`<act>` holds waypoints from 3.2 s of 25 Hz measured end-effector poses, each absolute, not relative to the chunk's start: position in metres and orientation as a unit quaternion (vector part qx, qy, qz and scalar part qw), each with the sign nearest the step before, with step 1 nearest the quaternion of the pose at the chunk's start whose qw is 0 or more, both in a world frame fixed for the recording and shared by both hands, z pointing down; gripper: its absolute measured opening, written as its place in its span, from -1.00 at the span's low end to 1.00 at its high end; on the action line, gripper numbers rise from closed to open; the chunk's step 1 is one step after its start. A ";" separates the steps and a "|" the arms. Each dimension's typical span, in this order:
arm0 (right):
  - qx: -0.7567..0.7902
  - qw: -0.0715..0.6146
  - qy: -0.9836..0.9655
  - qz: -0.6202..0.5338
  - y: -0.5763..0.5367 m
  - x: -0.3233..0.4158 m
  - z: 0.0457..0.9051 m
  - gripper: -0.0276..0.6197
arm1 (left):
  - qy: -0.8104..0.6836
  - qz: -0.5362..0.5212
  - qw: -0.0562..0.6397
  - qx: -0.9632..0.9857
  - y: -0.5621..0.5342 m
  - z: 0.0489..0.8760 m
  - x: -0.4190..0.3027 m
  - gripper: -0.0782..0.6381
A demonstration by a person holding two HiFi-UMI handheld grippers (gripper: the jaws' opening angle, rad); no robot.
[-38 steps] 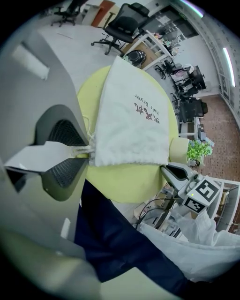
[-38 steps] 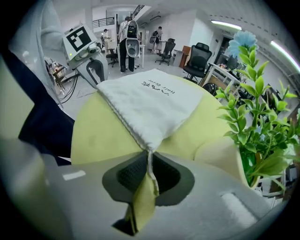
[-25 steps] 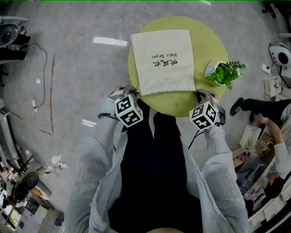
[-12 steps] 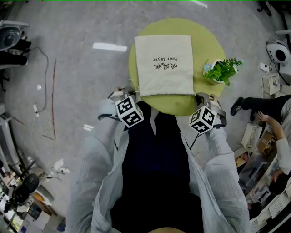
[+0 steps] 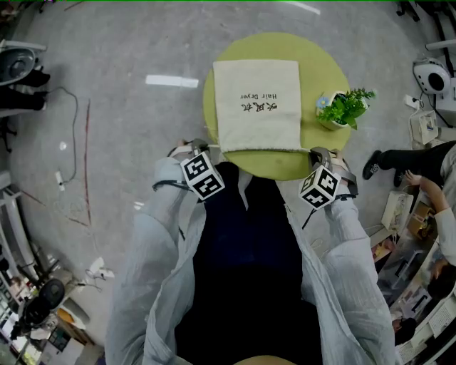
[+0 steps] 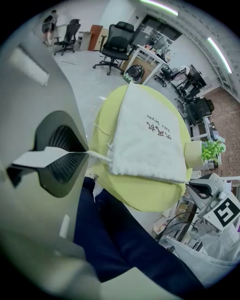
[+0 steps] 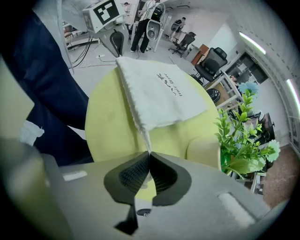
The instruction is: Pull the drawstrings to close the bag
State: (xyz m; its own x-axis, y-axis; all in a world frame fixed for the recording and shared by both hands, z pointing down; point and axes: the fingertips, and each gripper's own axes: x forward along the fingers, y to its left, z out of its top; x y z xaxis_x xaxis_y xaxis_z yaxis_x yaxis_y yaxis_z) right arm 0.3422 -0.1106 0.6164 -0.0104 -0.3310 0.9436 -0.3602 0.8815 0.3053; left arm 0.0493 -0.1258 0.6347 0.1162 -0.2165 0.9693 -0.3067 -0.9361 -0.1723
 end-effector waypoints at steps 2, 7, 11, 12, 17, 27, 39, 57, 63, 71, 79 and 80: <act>0.249 0.662 -0.707 0.009 -0.111 0.345 0.616 -0.89 | -0.176 0.642 0.034 0.746 -0.126 0.634 0.046 -0.70; 0.248 0.664 -0.705 0.009 -0.110 0.351 0.615 -0.89 | -0.183 0.648 0.022 0.739 -0.130 0.631 0.038 -0.70; 0.243 0.672 -0.700 0.004 -0.109 0.357 0.616 -0.89 | -0.183 0.655 0.023 0.733 -0.132 0.632 0.031 -0.70; 0.243 0.673 -0.699 0.003 -0.110 0.359 0.615 -0.89 | -0.183 0.655 0.028 0.733 -0.132 0.632 0.029 -0.71; 0.243 0.678 -0.694 0.008 -0.109 0.366 0.615 -0.89 | -0.185 0.660 0.036 0.727 -0.136 0.632 0.018 -0.71; 0.246 0.690 -0.681 -0.001 -0.111 0.384 0.609 -0.89 | -0.196 0.683 0.018 0.704 -0.146 0.638 -0.002 -0.71; 0.252 0.707 -0.661 -0.009 -0.105 0.404 0.608 -0.89 | -0.206 0.691 0.012 0.692 -0.155 0.634 -0.016 -0.71; 0.285 0.714 -0.639 0.036 -0.093 0.442 0.603 -0.89 | -0.227 0.704 0.015 0.673 -0.175 0.636 -0.046 -0.71; 0.296 0.717 -0.628 0.070 -0.087 0.442 0.608 -0.89 | -0.205 0.713 0.010 0.670 -0.166 0.638 -0.040 -0.71; 0.371 0.596 -0.691 0.168 -0.100 0.408 0.575 -0.89 | -0.219 0.613 0.150 0.744 -0.155 0.603 0.001 -0.70; 0.411 0.446 -0.764 0.220 -0.129 0.344 0.547 -0.89 | -0.217 0.481 0.208 0.823 -0.156 0.564 0.070 -0.70; 0.417 0.424 -0.770 0.231 -0.134 0.336 0.545 -0.89 | -0.217 0.465 0.212 0.832 -0.158 0.560 0.080 -0.70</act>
State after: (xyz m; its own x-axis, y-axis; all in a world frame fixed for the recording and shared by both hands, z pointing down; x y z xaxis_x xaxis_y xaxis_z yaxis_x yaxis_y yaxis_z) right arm 0.3364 -0.1343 0.5451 -0.2919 -0.4465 0.8458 -0.8386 0.5447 -0.0018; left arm 0.0798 -0.1576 0.5602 0.4728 -0.1632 0.8659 -0.5576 -0.8163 0.1506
